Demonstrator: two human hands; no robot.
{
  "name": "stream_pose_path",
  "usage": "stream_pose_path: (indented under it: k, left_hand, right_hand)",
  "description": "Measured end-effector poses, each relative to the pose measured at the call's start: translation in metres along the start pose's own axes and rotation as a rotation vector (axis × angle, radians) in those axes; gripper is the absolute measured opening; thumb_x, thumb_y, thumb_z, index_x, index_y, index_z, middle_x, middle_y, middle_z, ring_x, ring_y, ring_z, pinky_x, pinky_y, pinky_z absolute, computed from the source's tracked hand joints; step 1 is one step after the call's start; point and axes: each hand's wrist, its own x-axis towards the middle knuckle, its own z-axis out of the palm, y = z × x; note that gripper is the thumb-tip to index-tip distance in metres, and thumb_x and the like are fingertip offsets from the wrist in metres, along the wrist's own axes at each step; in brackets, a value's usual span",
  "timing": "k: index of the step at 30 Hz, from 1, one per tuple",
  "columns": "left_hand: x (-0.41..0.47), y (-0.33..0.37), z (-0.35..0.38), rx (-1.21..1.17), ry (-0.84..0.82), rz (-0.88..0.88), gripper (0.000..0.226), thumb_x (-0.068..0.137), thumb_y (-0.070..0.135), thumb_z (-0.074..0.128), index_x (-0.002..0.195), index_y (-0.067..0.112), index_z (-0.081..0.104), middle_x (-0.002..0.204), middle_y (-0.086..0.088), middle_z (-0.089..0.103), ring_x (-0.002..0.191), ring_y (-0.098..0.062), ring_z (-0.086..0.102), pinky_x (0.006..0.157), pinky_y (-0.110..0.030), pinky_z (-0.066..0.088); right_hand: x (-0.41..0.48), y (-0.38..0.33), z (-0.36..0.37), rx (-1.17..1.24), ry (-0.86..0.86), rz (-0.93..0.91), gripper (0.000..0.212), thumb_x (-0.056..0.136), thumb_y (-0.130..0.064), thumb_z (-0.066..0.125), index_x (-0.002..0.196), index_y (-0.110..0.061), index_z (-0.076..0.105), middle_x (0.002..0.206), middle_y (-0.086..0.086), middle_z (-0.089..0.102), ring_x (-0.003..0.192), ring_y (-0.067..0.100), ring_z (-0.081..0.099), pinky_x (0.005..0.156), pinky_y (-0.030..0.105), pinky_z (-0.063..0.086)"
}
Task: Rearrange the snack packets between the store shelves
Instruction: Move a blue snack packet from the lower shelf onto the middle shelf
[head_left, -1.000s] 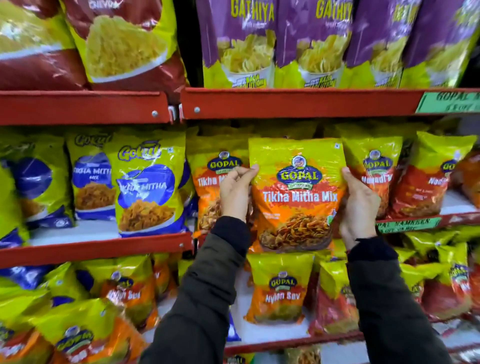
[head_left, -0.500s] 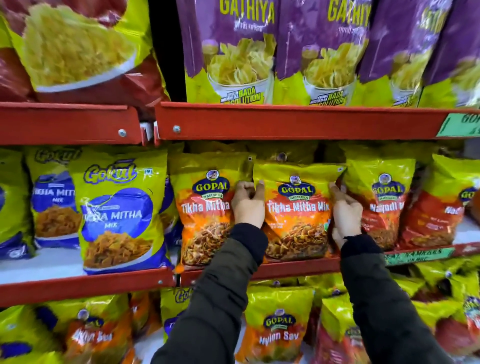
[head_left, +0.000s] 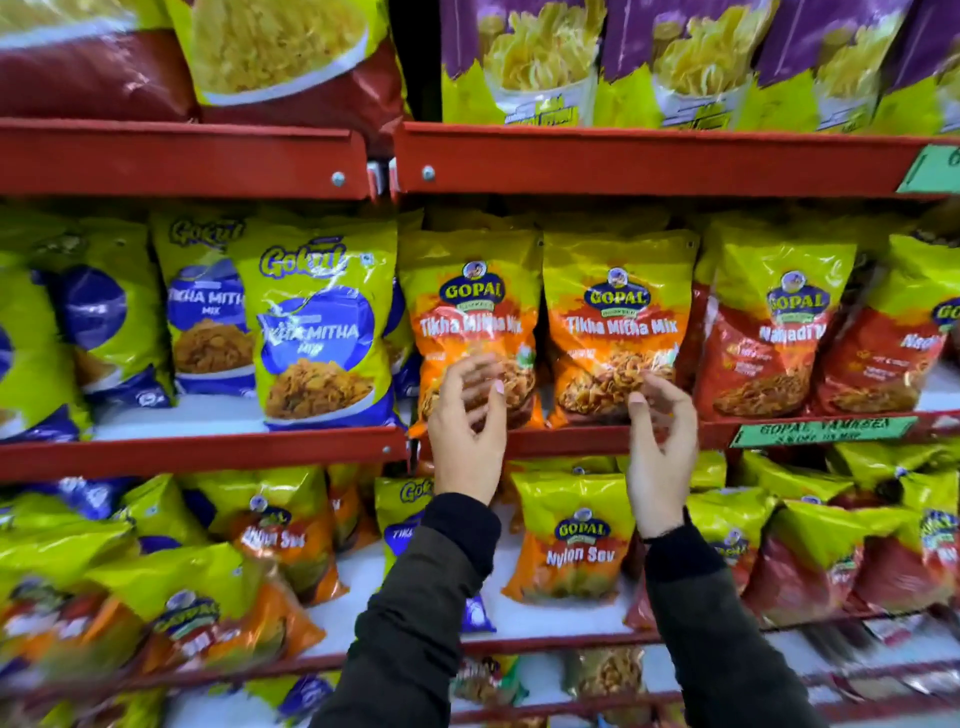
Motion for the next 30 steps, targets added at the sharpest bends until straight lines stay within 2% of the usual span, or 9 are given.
stream_pose_path:
  k: [4, 6, 9, 12, 15, 19, 22, 26, 30]
  left_hand:
    - [-0.033, -0.028, -0.046, 0.157, -0.046, -0.127, 0.018, 0.094, 0.015, 0.059, 0.108, 0.024, 0.063, 0.107, 0.005, 0.071, 0.098, -0.005, 0.067, 0.078, -0.017, 0.054]
    - [-0.045, -0.050, -0.067, 0.224, -0.088, -0.252, 0.015, 0.092, 0.015, 0.062, 0.103, 0.024, 0.065, 0.100, 0.005, 0.073, 0.092, -0.008, 0.067, 0.074, -0.014, 0.052]
    - [-0.058, -0.088, -0.097, 0.350, -0.094, -0.455, 0.015, 0.089, 0.011, 0.062, 0.101, 0.018, 0.069, 0.095, 0.002, 0.073, 0.087, -0.015, 0.068, 0.069, -0.010, 0.047]
    - [-0.066, -0.131, -0.120, 0.410, -0.080, -0.737, 0.018, 0.092, 0.013, 0.060, 0.110, 0.011, 0.065, 0.100, -0.003, 0.067, 0.099, -0.026, 0.065, 0.083, -0.028, 0.050]
    - [-0.062, -0.168, -0.131, 0.360, -0.049, -0.991, 0.029, 0.098, 0.025, 0.051, 0.121, 0.009, 0.058, 0.130, -0.017, 0.060, 0.125, -0.033, 0.055, 0.099, -0.033, 0.042]
    - [-0.050, -0.191, -0.134, 0.197, -0.104, -1.190, 0.055, 0.101, 0.044, 0.039, 0.148, 0.017, 0.035, 0.156, -0.007, 0.034, 0.142, -0.024, 0.036, 0.100, -0.026, 0.032]
    - [-0.042, -0.201, -0.133, 0.058, -0.133, -1.231, 0.054, 0.101, 0.043, 0.037, 0.149, 0.019, 0.030, 0.152, 0.002, 0.034, 0.140, -0.017, 0.034, 0.115, -0.033, 0.024]
    - [-0.040, -0.207, -0.136, 0.089, -0.173, -1.222, 0.058, 0.098, 0.049, 0.041, 0.147, 0.020, 0.035, 0.154, -0.003, 0.037, 0.142, -0.021, 0.034, 0.118, -0.038, 0.025]
    - [-0.058, -0.195, -0.143, 0.061, -0.152, -1.177, 0.052, 0.097, 0.050, 0.042, 0.143, 0.024, 0.040, 0.153, -0.003, 0.040, 0.140, -0.024, 0.038, 0.120, -0.045, 0.026]
  right_hand:
    - [-0.056, 0.013, 0.024, -0.010, -0.211, 0.106, 0.019, 0.100, -0.028, 0.057, 0.116, -0.021, 0.064, 0.120, 0.006, 0.066, 0.103, 0.021, 0.063, 0.087, 0.044, 0.052]
    - [-0.079, 0.024, 0.035, -0.038, -0.338, 0.175, 0.015, 0.099, -0.028, 0.057, 0.111, -0.023, 0.067, 0.113, -0.001, 0.070, 0.104, 0.023, 0.065, 0.086, 0.042, 0.051]
    - [-0.108, 0.053, 0.055, -0.075, -0.555, 0.333, 0.013, 0.099, -0.019, 0.057, 0.101, -0.025, 0.068, 0.101, -0.008, 0.070, 0.089, 0.006, 0.064, 0.081, 0.028, 0.048]
    - [-0.127, 0.093, 0.074, -0.144, -0.686, 0.521, 0.016, 0.100, -0.014, 0.055, 0.097, -0.024, 0.066, 0.104, 0.001, 0.067, 0.085, 0.002, 0.058, 0.074, 0.019, 0.041]
    - [-0.134, 0.138, 0.093, -0.241, -0.696, 0.708, 0.019, 0.100, -0.014, 0.053, 0.114, -0.009, 0.067, 0.127, 0.018, 0.063, 0.109, 0.023, 0.061, 0.082, 0.024, 0.042]
    - [-0.134, 0.161, 0.118, -0.322, -0.677, 0.949, 0.048, 0.104, -0.032, 0.044, 0.145, -0.006, 0.046, 0.152, 0.014, 0.046, 0.143, 0.032, 0.042, 0.113, 0.039, 0.036]
    - [-0.139, 0.161, 0.132, -0.138, -0.608, 1.032, 0.048, 0.107, -0.033, 0.033, 0.151, -0.015, 0.036, 0.155, -0.001, 0.038, 0.148, 0.020, 0.033, 0.120, 0.035, 0.024]
    - [-0.143, 0.161, 0.134, -0.059, -0.589, 1.089, 0.054, 0.105, -0.044, 0.031, 0.155, -0.023, 0.028, 0.164, 0.001, 0.029, 0.153, 0.020, 0.024, 0.123, 0.037, 0.017]
    - [-0.154, 0.155, 0.117, -0.017, -0.616, 1.088, 0.039, 0.102, -0.051, 0.036, 0.137, -0.035, 0.046, 0.151, 0.000, 0.049, 0.142, 0.020, 0.042, 0.125, 0.045, 0.025]
